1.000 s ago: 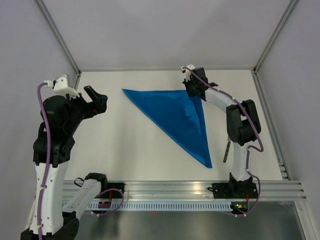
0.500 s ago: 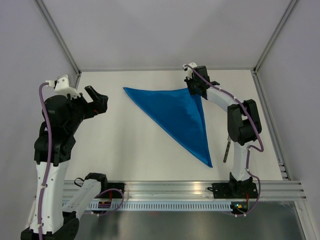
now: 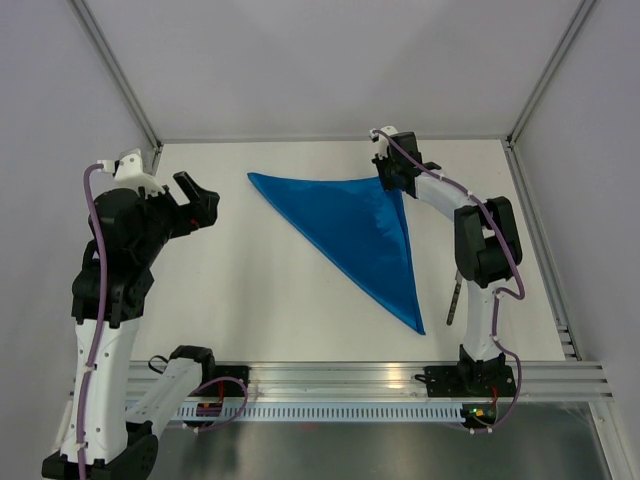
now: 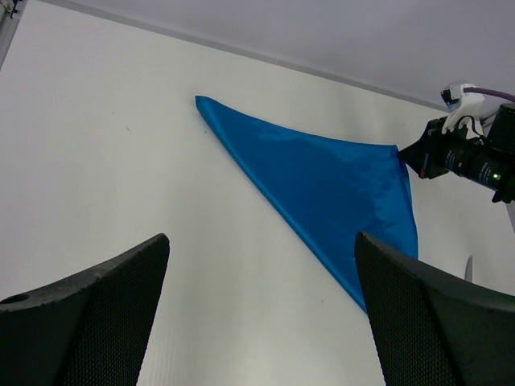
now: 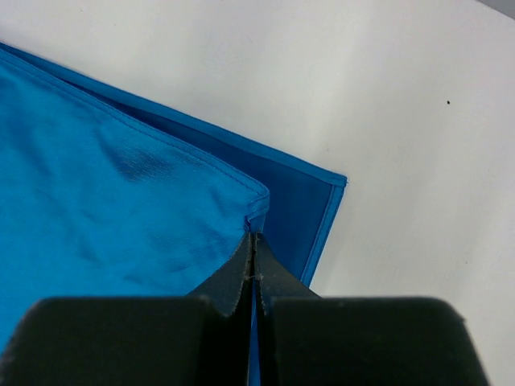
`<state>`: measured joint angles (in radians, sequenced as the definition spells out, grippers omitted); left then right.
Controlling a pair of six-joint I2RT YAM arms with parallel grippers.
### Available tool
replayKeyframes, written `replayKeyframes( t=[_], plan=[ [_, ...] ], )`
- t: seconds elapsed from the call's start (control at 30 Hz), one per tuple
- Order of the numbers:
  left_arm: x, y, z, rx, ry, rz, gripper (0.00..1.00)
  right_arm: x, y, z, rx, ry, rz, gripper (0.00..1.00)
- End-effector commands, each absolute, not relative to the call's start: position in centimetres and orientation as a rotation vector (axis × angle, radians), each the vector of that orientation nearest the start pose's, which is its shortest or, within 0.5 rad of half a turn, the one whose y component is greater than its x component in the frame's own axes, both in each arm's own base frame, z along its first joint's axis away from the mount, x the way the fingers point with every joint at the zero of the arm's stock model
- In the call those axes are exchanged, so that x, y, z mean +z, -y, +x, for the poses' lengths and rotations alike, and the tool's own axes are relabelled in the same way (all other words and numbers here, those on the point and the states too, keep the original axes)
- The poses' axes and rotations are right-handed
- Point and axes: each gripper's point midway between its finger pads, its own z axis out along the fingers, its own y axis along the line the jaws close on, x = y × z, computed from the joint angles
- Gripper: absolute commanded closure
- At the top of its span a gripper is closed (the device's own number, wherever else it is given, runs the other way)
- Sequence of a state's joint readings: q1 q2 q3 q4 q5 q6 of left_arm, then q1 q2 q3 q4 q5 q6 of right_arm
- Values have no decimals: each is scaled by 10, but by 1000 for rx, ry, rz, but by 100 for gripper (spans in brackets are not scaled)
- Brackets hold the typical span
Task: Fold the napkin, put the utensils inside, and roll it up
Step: Fold the napkin
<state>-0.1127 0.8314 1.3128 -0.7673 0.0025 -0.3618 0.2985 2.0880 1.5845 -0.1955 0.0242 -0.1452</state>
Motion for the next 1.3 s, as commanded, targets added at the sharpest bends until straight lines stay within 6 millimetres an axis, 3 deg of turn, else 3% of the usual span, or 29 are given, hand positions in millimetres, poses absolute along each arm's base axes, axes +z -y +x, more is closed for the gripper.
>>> replayKeyframes(
  t=[0.0,0.7,0.8,0.83,0.97,1.1,1.2,1.23,1.27],
  plan=[
    [374,47,261,-343,-1823,-205,0,102,-149,552,32,-2177,-446,100],
    [366,48,263,-342,-1842,-204,0,87,-140,555,4,-2207,-438,100],
    [361,48,265,-342,-1848,-206,0,83,-137,555,-8,-2220,-425,90],
    [359,49,265,-345,-1853,-203,0,83,-136,556,-16,-2221,-421,77],
    [355,50,267,-356,-1856,-209,0,91,-127,560,-37,-2223,-387,41],
    [350,56,268,-397,-1858,-211,0,108,-111,561,-49,-2228,-342,36],
    [338,61,268,-435,-1873,-214,0,114,-89,542,-67,-2287,-321,36],
    [340,65,267,-458,-1856,-203,0,127,-81,531,-68,-2291,-310,36],
    [337,67,267,-475,-1859,-208,0,116,-63,516,-76,-2343,-295,36]
  ],
)
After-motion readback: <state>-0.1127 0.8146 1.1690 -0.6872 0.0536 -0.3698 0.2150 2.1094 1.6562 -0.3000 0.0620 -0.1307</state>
